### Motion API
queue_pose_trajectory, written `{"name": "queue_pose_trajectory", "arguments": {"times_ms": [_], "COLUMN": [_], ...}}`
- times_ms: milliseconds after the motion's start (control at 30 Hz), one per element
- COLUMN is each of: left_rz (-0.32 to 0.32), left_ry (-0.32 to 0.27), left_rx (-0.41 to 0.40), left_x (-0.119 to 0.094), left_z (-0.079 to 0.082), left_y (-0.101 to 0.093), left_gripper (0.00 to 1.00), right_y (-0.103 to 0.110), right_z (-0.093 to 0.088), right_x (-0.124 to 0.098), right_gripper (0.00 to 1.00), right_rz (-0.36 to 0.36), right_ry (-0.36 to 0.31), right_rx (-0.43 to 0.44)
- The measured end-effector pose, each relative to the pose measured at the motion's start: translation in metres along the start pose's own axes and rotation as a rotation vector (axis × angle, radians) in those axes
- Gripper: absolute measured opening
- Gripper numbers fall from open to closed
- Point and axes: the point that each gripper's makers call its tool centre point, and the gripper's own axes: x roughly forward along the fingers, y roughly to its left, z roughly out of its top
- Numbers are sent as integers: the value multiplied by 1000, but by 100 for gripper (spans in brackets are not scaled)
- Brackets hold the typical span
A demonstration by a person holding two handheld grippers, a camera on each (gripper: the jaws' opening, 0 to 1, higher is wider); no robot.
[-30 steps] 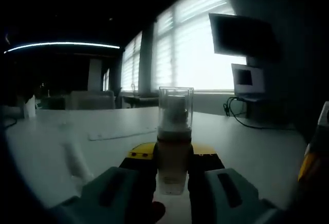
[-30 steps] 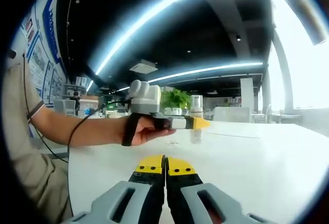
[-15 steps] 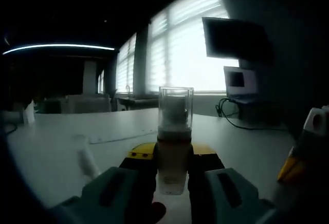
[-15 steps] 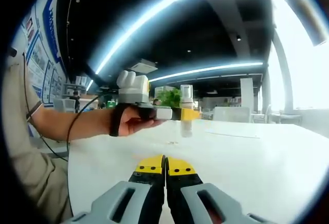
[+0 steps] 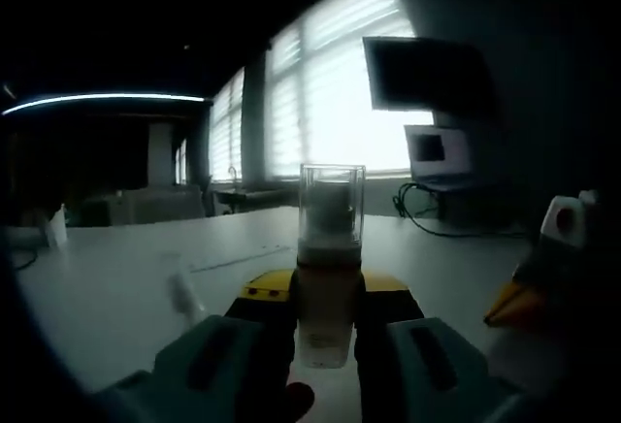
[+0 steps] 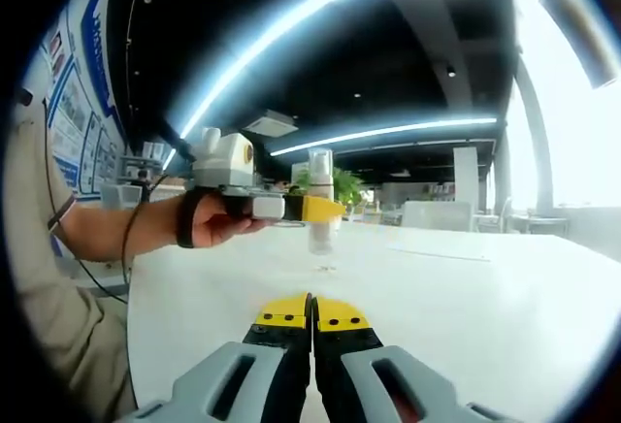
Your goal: Clamp pump bottle remove cover press pump head put on cover
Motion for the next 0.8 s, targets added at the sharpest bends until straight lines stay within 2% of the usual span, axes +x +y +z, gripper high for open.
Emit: {"name": "queue_pose_trajectory", "arguments": {"times_ms": [167, 333, 800], "left_rz": [-19, -47, -82], "left_ry": [-4, 8, 39], "left_rx": [-5, 12, -45], "left_x": [-8, -18, -44], "left_z": [2, 2, -10], "left_y": [-3, -16, -40], "left_gripper": [14, 14, 14], "right_y": [0, 1, -1], "right_z": [-1, -1, -1], "right_x": [0, 0, 0], "right_gripper": [0, 0, 0], "right_rz": [-1, -2, -3], "right_ry": [4, 4, 5], "right_rx": [-5, -6, -7]}}
